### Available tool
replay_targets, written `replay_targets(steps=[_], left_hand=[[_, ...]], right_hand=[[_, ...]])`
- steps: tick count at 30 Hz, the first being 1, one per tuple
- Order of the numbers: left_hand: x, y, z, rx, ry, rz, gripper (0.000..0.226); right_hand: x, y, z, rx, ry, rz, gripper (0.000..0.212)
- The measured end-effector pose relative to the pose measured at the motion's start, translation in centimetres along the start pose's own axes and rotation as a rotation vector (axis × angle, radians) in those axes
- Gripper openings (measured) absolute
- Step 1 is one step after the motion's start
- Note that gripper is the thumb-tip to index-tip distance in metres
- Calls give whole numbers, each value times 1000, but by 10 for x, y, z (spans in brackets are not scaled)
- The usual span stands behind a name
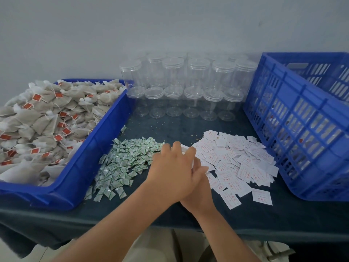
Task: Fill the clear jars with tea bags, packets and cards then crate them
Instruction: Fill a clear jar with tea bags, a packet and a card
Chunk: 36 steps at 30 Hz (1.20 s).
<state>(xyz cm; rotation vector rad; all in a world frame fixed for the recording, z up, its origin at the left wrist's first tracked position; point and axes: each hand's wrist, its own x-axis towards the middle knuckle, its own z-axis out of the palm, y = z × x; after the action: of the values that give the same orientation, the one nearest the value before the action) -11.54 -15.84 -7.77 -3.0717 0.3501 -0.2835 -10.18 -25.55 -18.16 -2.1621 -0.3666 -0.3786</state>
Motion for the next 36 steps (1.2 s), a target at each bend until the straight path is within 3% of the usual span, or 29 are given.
replay_targets(steps=[3,6,8,9,14,16,18,20,22,27,34,36], left_hand=[[5,-13,-1,-122,68,199,62],[8,-36,-4,-464,96,437,39],[8,-51,-3,-621,78,497,31],[8,-59,-2,-647,66,471,34],[-2,-87,-2,-716,-14,128,95],[-8,-69,1,-740,-118,45,105],[-14,-37,9,-659,-58,-82,111],[-13,-9,12,-545,133,-185,99],[-7,1,11,-513,244,-172,77],[5,-18,13,-613,204,-67,46],[8,-37,20,-770,119,-69,60],[3,-40,28,-953,160,-50,64]], right_hand=[[0,5,-4,115,39,-73,38],[-4,12,-8,355,-92,41,52],[-5,11,-7,471,-129,77,60],[-4,8,-7,507,-124,98,65],[-4,2,-7,597,-64,210,86],[-5,-2,-6,432,-30,180,80],[-5,-7,-5,239,22,109,69],[-3,-10,-7,189,59,33,52],[-4,-8,-11,234,51,12,47],[-4,8,-9,328,-50,151,63],[-4,8,-6,341,-67,167,71],[-3,8,-6,467,-77,208,76]])
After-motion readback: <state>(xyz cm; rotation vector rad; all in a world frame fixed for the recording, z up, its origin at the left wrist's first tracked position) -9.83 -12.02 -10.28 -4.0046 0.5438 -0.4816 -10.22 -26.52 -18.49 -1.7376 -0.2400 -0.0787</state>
